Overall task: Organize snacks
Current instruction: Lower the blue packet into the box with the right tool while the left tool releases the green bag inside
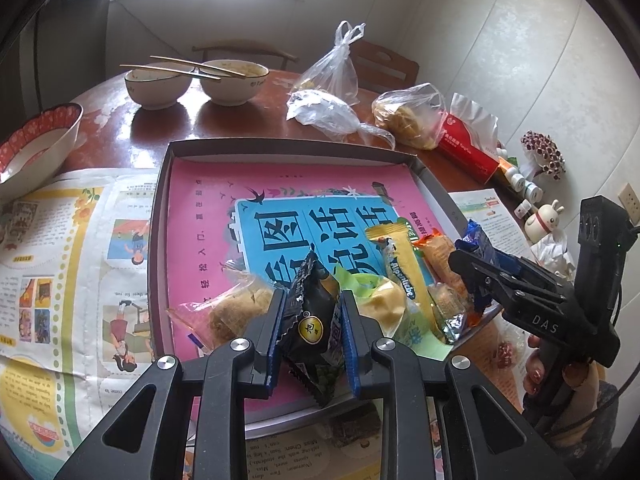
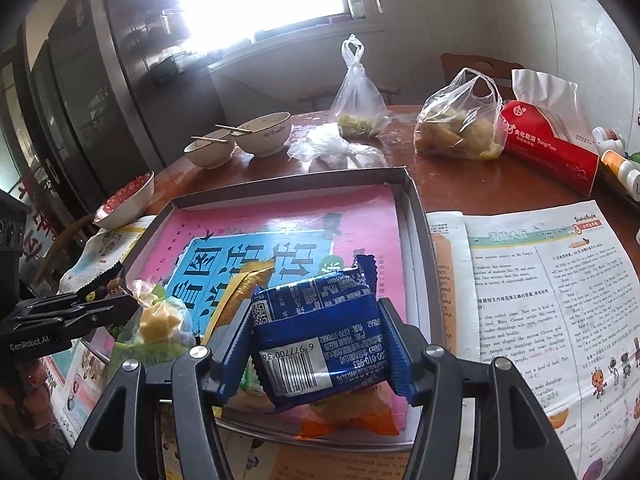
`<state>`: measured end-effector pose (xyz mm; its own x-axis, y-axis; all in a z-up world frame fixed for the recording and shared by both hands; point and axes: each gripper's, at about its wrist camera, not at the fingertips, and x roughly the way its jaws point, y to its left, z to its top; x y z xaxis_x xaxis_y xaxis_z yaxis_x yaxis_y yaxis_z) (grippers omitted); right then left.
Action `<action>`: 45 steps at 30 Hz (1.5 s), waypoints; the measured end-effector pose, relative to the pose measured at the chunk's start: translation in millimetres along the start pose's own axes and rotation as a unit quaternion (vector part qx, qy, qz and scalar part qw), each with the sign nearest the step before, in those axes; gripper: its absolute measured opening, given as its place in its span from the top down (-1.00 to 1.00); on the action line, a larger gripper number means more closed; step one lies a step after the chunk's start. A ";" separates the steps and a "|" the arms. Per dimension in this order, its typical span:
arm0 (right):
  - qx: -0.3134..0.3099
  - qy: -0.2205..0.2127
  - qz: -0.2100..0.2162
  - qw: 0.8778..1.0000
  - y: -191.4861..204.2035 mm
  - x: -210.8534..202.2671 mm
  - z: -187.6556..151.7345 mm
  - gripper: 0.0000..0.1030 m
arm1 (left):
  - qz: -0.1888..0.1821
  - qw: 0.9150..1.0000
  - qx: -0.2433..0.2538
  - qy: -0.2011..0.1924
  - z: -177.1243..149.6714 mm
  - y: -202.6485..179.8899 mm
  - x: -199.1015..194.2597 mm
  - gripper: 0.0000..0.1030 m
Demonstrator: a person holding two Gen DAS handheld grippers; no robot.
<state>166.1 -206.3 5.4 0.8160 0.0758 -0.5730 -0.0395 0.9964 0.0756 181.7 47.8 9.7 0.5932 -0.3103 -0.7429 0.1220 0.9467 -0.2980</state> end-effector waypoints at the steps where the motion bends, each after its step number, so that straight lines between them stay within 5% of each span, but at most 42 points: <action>1: -0.001 -0.001 0.001 1.000 0.5 -0.2 -0.1 -0.17 | 0.000 1.000 0.000 0.001 -0.1 -0.1 0.3 0.49; 37: 0.009 -0.023 -0.006 1.000 -9.8 -21.7 -1.8 -0.61 | 0.015 1.000 0.002 -0.004 -2.4 -1.4 -4.9 0.46; 45: 0.008 -0.023 -0.007 1.000 -9.9 -22.5 -3.7 -0.63 | 0.021 1.000 -0.001 -0.007 -1.4 0.1 -7.7 0.26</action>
<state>146.0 -217.7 14.5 0.8421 0.0587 -0.5361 -0.0185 0.9966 0.0800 176.1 50.2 14.6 0.6091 -0.2693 -0.7460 0.0956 0.9587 -0.2680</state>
